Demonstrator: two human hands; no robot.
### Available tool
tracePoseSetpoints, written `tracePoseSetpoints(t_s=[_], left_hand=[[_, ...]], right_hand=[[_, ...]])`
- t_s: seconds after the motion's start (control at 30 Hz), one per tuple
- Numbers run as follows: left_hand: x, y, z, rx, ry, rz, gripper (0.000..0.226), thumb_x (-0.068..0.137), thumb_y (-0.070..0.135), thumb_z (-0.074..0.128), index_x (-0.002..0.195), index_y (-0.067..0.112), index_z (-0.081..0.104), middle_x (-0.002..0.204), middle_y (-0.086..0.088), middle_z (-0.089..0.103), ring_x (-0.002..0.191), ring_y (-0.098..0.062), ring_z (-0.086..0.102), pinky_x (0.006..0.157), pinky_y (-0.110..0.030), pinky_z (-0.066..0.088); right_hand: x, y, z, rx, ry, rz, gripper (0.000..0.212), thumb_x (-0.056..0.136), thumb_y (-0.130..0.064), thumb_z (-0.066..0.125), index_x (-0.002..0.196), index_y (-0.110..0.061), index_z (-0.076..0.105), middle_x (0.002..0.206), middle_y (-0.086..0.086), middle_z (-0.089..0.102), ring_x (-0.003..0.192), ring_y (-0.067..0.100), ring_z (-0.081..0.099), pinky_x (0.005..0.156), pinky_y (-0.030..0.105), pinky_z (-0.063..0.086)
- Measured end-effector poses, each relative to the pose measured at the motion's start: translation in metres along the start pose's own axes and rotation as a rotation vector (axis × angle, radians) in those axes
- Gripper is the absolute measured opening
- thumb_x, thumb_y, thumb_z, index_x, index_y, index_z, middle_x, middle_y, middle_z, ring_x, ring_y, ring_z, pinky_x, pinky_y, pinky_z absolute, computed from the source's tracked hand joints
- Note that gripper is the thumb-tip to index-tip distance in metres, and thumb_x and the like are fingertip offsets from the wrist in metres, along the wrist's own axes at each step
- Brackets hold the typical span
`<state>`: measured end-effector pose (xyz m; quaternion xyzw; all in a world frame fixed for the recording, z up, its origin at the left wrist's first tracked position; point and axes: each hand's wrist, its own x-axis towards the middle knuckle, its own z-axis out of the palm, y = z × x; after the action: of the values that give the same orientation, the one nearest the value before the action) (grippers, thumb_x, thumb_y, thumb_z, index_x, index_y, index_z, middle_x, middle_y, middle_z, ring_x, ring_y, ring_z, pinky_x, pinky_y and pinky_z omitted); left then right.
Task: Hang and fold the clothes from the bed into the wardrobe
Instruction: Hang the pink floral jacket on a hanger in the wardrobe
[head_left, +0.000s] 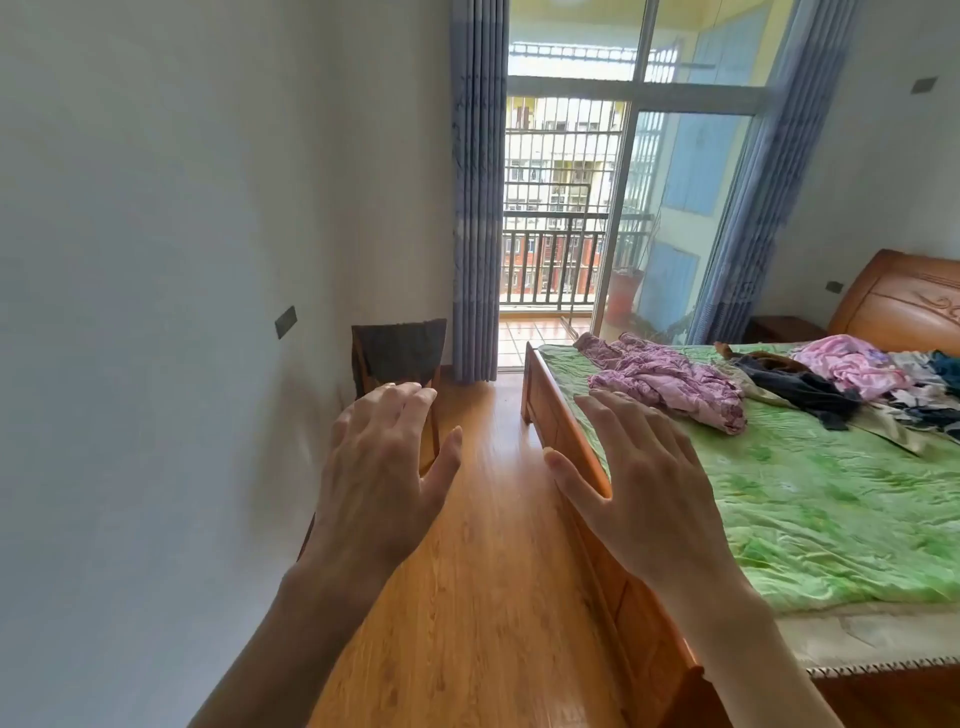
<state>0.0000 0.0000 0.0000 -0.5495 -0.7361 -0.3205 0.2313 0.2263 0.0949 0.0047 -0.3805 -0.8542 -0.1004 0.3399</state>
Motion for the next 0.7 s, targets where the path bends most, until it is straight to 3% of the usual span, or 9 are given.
tracePoseSetpoints(t_s=[0.3,0.7], left_hand=[[0.068,0.017,0.075,-0.027,0.014,-0.037,0.054,0.099,0.053,0.051,0.136,0.017,0.065,0.142,-0.008,0.064,0.128,-0.032,0.063,0.102,-0.057,0.055],[0.144,-0.010,0.165,-0.027,-0.053,-0.049,0.057,0.102,0.059,0.043,0.141,0.021,0.061,0.148,-0.004,0.061,0.135,-0.028,0.058,0.109,-0.055,0.050]], right_hand=[[0.067,0.074,0.054,0.032,-0.024,0.011,0.069,0.101,-0.069,0.037,0.148,-0.019,0.050,0.150,0.000,0.054,0.139,0.018,0.049,0.115,0.037,0.039],[0.163,0.110,0.134,0.070,-0.058,-0.025,0.072,0.102,-0.070,0.031,0.149,-0.019,0.050,0.149,0.000,0.055,0.140,0.018,0.048,0.119,0.041,0.040]])
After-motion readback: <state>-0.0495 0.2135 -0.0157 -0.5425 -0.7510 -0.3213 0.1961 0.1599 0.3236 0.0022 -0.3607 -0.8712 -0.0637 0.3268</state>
